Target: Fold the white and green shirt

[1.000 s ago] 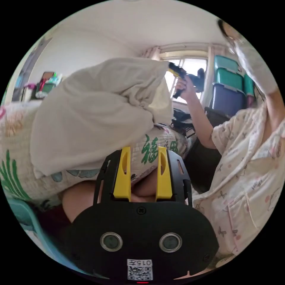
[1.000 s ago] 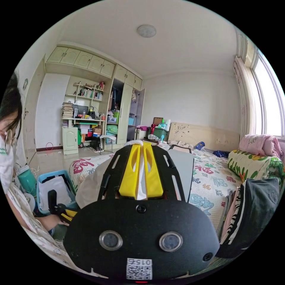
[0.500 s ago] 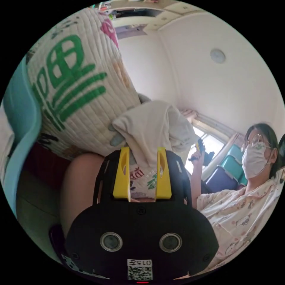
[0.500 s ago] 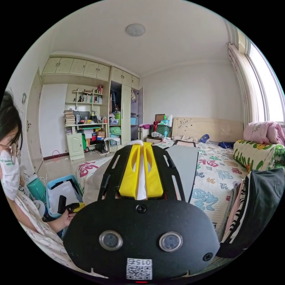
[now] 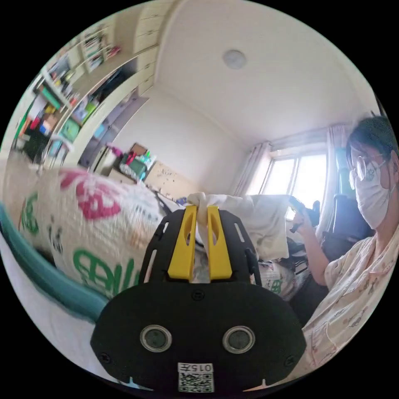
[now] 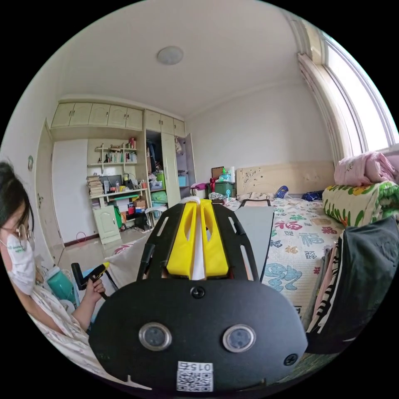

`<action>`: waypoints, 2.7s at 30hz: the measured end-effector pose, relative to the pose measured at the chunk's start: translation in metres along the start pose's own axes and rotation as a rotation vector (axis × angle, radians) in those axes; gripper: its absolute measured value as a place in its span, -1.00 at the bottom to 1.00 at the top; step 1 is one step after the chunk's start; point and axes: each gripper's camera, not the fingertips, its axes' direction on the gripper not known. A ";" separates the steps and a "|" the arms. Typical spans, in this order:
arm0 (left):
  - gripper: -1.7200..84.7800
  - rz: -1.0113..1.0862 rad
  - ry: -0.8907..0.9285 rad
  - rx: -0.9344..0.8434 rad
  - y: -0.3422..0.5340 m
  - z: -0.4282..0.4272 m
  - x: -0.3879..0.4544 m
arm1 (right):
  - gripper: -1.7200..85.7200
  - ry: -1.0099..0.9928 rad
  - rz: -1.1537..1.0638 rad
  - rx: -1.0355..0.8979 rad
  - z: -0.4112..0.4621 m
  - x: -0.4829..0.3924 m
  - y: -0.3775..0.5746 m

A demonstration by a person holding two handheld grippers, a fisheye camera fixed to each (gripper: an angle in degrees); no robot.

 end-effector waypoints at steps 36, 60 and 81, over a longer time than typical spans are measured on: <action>-0.91 0.135 -0.209 -0.654 0.107 0.670 0.131 | -0.98 0.531 0.178 -0.654 0.672 0.269 -0.196; -0.77 -0.181 -0.002 -0.302 -0.021 0.537 0.058 | -0.82 -0.118 0.248 -0.361 0.389 0.353 -0.288; -0.69 -0.283 0.035 -0.448 0.035 0.265 0.095 | -0.72 0.411 0.156 -0.548 0.178 0.270 -0.093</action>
